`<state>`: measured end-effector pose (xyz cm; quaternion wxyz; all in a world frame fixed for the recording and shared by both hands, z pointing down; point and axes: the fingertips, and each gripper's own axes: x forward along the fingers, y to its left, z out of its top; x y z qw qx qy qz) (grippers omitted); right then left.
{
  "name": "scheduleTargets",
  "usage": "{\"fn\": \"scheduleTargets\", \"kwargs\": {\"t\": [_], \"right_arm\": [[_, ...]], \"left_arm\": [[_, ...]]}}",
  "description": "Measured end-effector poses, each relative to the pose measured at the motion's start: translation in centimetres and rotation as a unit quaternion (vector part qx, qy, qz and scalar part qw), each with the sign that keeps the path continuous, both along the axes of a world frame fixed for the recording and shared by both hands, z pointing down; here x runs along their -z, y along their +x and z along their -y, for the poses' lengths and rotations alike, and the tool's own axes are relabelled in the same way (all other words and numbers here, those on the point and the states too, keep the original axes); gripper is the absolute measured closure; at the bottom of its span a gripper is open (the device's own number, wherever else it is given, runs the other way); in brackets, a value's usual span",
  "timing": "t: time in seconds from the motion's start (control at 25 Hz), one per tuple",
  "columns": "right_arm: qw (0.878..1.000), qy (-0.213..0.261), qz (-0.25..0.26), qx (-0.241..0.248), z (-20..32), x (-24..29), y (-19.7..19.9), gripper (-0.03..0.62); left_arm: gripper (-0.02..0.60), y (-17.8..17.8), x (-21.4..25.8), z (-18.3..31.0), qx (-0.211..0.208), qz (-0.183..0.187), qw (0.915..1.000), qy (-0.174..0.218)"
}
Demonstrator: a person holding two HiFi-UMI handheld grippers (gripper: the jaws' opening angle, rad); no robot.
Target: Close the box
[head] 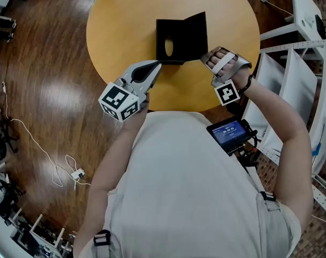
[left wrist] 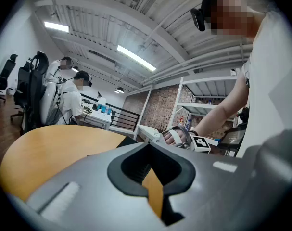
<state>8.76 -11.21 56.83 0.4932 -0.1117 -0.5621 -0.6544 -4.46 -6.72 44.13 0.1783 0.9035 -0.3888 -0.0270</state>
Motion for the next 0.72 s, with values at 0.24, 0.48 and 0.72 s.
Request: {"fn": "scheduleTargets", "kwargs": {"t": [0.24,0.48,0.72], "right_arm": [[0.981,0.005,-0.121,0.153,-4.2,1.6,-5.8,0.56],[0.968,-0.054,-0.15,0.191,-5.5,0.6,-12.0,0.525],[0.953,-0.108,-0.203,0.196,-2.9,-1.0,-17.9,0.501]], "left_arm": [[0.581,-2.8,0.7,-2.5,0.022,-0.004,0.9997,0.003],[0.581,-5.1,0.6,-4.0,0.062,0.001,0.9981,0.002],[0.581,-8.8,-1.2,-3.8,0.084,-0.001,0.9964,-0.011]]}}
